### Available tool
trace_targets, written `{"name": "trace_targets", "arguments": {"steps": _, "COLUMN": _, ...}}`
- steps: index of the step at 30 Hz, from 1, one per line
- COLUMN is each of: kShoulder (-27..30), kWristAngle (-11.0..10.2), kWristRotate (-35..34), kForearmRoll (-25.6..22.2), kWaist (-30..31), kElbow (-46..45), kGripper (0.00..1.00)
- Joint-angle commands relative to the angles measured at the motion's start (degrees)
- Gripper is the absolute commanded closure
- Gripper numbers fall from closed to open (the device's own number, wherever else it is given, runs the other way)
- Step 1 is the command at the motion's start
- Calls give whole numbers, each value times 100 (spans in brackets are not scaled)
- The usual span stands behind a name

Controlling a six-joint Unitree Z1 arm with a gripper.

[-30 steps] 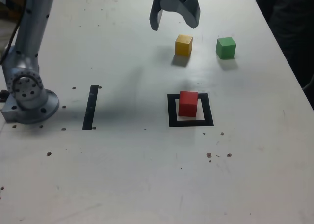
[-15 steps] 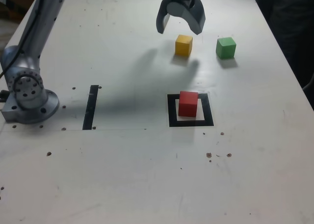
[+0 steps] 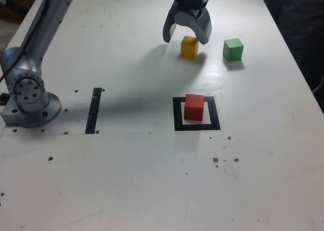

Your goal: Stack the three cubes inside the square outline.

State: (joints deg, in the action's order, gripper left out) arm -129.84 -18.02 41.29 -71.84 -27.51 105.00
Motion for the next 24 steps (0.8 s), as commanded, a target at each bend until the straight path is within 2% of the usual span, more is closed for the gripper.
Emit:
{"name": "trace_targets", "arguments": {"steps": 1, "kShoulder": -6, "kWristAngle": 35, "kWristRotate": 20, "kForearmRoll": -1, "kWaist": 46, "kElbow": -6, "kGripper": 6}}
{"name": "trace_targets", "arguments": {"steps": 11, "kShoulder": 138, "kWristAngle": 160, "kWristRotate": 93, "kForearmRoll": -23, "kWaist": 154, "kElbow": -181, "kGripper": 10}}
{"name": "trace_targets", "arguments": {"steps": 14, "kShoulder": 119, "kWristAngle": 235, "kWristRotate": 108, "kForearmRoll": -25, "kWaist": 168, "kElbow": -182, "kGripper": 13}}
{"name": "trace_targets", "arguments": {"steps": 17, "kShoulder": 105, "kWristAngle": 293, "kWristRotate": 113, "kForearmRoll": -29, "kWaist": 169, "kElbow": -170, "kGripper": 22}}
{"name": "trace_targets", "arguments": {"steps": 24, "kShoulder": 139, "kWristAngle": 287, "kWristRotate": 108, "kForearmRoll": 2, "kWaist": 168, "kElbow": -110, "kGripper": 52}}
